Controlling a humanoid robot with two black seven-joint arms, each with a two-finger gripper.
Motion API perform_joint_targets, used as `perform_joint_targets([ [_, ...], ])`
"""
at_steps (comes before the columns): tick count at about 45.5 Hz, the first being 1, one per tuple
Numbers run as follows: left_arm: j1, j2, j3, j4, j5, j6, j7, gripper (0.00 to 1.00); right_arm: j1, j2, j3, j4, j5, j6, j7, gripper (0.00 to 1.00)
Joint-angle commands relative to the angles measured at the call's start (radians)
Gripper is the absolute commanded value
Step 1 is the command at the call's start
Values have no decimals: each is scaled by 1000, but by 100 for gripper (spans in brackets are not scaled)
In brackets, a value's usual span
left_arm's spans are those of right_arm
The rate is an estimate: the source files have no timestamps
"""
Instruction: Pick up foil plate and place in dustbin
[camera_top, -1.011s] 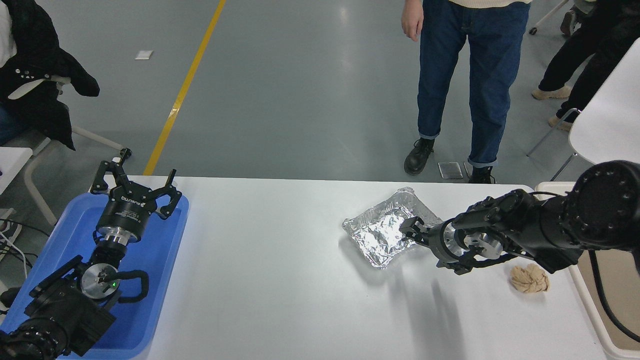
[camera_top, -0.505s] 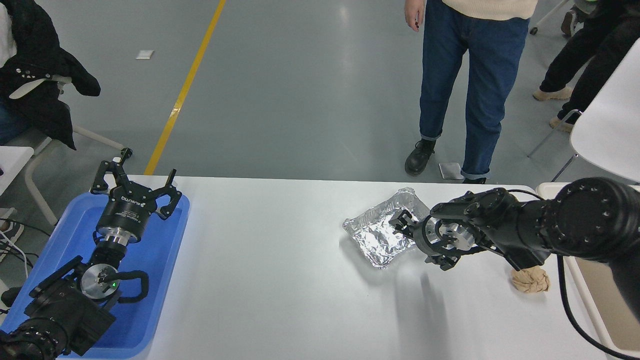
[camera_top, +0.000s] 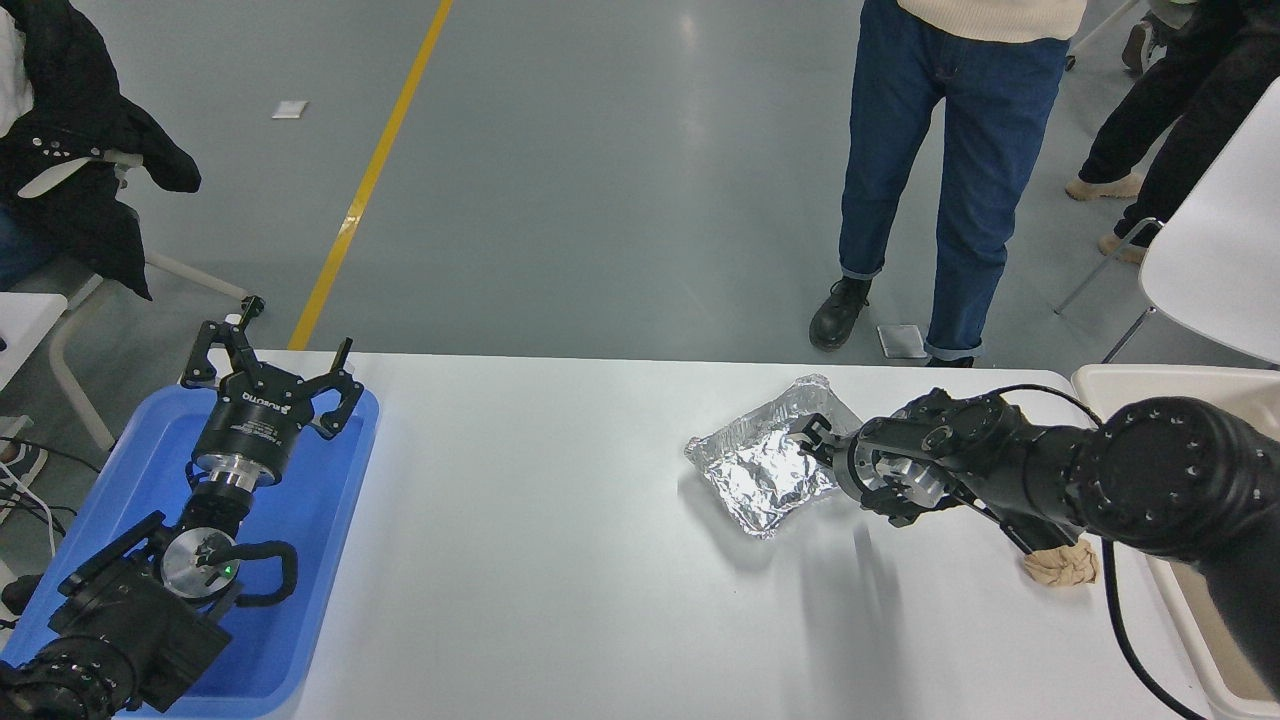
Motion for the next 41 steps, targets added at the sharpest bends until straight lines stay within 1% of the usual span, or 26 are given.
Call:
perform_joint_targets([
  [1, 0, 0, 0, 0, 0, 0, 0, 100, -44, 1, 43, -24, -31, -29, 0, 93],
  [7, 0, 0, 0, 0, 0, 0, -2, 100, -61, 1, 75, -27, -31, -29, 0, 88],
  [14, 0, 0, 0, 0, 0, 0, 0, 100, -67, 1, 105, -26, -29, -30, -1, 61],
  [16, 0, 0, 0, 0, 0, 0, 0, 100, -75, 1, 105, -26, -28, -30, -1, 56],
  [19, 0, 0, 0, 0, 0, 0, 0, 100, -76, 1, 107, -26, -28, -30, 0, 54],
  [27, 0, 0, 0, 0, 0, 0, -2, 100, -81, 1, 121, -26, -29, -30, 0, 53],
  [29, 0, 0, 0, 0, 0, 0, -2, 100, -81, 1, 121, -26, -29, -29, 0, 50],
  [36, 0, 0, 0, 0, 0, 0, -2, 100, -83, 1, 121, -10, -31, -18, -1, 15],
  [41, 0, 0, 0, 0, 0, 0, 0, 100, -81, 1, 121, -10, -31, -16, -1, 1],
])
